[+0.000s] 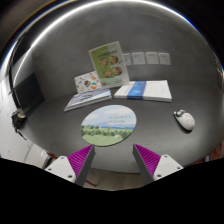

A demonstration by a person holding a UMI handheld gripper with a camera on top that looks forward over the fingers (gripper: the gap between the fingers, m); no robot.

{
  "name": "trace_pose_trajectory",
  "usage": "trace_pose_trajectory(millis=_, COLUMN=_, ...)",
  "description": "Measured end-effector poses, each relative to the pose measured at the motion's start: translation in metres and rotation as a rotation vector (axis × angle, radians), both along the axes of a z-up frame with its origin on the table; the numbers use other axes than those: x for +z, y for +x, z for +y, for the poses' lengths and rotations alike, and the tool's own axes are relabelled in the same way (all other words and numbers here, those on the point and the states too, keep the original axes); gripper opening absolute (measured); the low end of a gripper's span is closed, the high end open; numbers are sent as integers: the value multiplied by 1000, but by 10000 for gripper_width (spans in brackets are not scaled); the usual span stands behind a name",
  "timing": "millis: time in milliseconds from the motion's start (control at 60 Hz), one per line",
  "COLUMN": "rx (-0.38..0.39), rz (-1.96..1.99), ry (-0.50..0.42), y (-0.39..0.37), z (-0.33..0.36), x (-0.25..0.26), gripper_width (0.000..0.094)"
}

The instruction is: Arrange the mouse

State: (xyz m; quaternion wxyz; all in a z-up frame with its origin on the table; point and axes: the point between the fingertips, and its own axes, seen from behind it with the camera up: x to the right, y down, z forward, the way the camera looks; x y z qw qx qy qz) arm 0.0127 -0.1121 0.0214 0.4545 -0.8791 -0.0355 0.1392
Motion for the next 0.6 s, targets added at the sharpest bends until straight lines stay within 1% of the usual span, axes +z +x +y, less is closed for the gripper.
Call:
trace_pose_trajectory(millis=117, rx=-112, rz=-36, ry=-4, y=32, z=4, x=-1, gripper_width=824)
trace_pose_trajectory(millis=200, rx=-182, rz=-86, ry=1, y=70, z=6, x=2, gripper_width=821)
trace_pose_trajectory(millis=367, rx=-285, rz=-177, ry=6, y=160, z=17, x=-11, gripper_width=824)
trace_pose_trajectory(millis=450, rx=-317, rz=-211, ry=8, y=207, z=36, x=-21, gripper_width=824)
trace_pose_trajectory(millis=467, rx=-319, rz=-220, ry=8, y=216, z=41, x=-23, gripper_width=862)
trace_pose_trajectory(millis=483, rx=-320, rz=-229, ry=6, y=224, z=45, x=-25, gripper_width=819)
trace_pose_trajectory(millis=500, rx=-321, rz=-237, ry=6, y=231, z=49, x=-27, gripper_width=819)
trace_pose_trajectory(millis=567, rx=-296, rz=-252, ry=4, y=249, z=68, x=-35, gripper_width=824)
trace_pose_trajectory(millis=583, rx=-282, rz=-246, ry=6, y=250, z=72, x=-36, gripper_width=871)
trace_pose_trajectory(millis=600, rx=-273, rz=-230, ry=16, y=251, z=78, x=-35, gripper_width=823)
